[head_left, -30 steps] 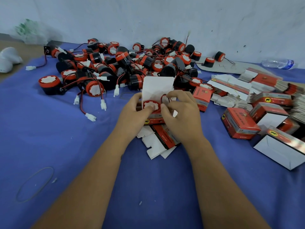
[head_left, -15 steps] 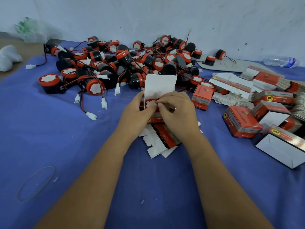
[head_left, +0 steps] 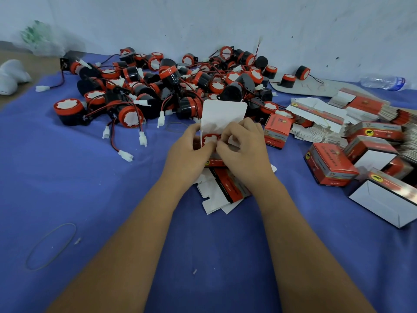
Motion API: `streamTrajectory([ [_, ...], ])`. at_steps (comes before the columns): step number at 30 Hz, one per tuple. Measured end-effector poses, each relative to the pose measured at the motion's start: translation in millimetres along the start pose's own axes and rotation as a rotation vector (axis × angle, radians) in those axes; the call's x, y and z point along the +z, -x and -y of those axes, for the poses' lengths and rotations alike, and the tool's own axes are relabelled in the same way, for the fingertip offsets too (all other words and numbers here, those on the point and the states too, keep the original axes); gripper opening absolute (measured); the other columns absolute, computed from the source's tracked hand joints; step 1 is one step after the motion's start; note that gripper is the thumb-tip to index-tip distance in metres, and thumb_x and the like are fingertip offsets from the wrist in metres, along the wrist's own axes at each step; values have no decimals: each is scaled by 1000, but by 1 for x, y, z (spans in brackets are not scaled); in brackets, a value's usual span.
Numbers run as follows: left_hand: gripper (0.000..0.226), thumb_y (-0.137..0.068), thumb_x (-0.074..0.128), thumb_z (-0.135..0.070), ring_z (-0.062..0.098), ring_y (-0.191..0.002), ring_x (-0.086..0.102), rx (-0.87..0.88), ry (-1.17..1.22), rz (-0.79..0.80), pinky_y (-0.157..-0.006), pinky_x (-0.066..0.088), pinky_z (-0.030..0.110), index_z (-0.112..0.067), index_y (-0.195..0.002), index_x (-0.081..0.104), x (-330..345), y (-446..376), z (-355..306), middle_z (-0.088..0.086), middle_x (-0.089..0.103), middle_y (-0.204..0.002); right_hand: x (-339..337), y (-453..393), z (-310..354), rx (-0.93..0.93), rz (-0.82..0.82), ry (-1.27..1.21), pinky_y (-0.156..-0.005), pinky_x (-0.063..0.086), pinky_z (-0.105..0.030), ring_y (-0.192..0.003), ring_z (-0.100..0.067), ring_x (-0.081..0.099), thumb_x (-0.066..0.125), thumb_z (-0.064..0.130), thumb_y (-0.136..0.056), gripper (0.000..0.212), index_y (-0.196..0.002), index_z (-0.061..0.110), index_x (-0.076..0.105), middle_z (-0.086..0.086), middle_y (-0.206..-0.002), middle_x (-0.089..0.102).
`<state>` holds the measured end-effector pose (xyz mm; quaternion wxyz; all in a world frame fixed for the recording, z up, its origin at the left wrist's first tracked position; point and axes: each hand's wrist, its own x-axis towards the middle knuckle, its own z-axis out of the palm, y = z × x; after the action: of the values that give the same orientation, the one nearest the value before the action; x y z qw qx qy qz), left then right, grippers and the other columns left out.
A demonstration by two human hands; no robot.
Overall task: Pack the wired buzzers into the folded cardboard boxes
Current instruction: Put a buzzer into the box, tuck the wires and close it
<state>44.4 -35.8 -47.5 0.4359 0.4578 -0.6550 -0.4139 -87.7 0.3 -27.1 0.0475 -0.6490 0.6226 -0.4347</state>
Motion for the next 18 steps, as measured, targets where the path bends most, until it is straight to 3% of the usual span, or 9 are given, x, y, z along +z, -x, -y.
streamTrajectory([
  [5,33,-93,59,-39,-1,-84,64,-9,-16,-24,-75,51,23,-34,-125,56,1,-2,1,-13,68,-94,-1,0,3,-12,-46,50,-71,43,-32,-93,-22,44,66,16,-85,13,-80,16,54,2,-90,44],
  [10,30,-92,61,-36,-10,-79,63,-19,4,-21,-59,46,7,-34,-122,57,1,-1,1,-15,68,-93,-8,1,0,39,-147,-47,-60,39,-24,-75,-12,42,59,3,-77,23,-79,22,46,8,-84,40],
  [14,28,-93,60,-36,-9,-80,63,-10,5,-25,-59,45,8,-32,-121,57,1,-1,1,-13,67,-95,-9,4,-4,-67,-173,79,-68,49,-37,-88,-20,47,64,17,-85,5,-85,16,59,-2,-95,46],
  [18,28,-94,61,-35,-10,-78,62,-3,3,-17,-56,43,4,-30,-121,57,0,-2,2,-11,67,-95,-17,3,-8,-241,-178,274,-77,44,-34,-104,-25,47,62,17,-81,10,-78,11,69,-12,-116,54],
])
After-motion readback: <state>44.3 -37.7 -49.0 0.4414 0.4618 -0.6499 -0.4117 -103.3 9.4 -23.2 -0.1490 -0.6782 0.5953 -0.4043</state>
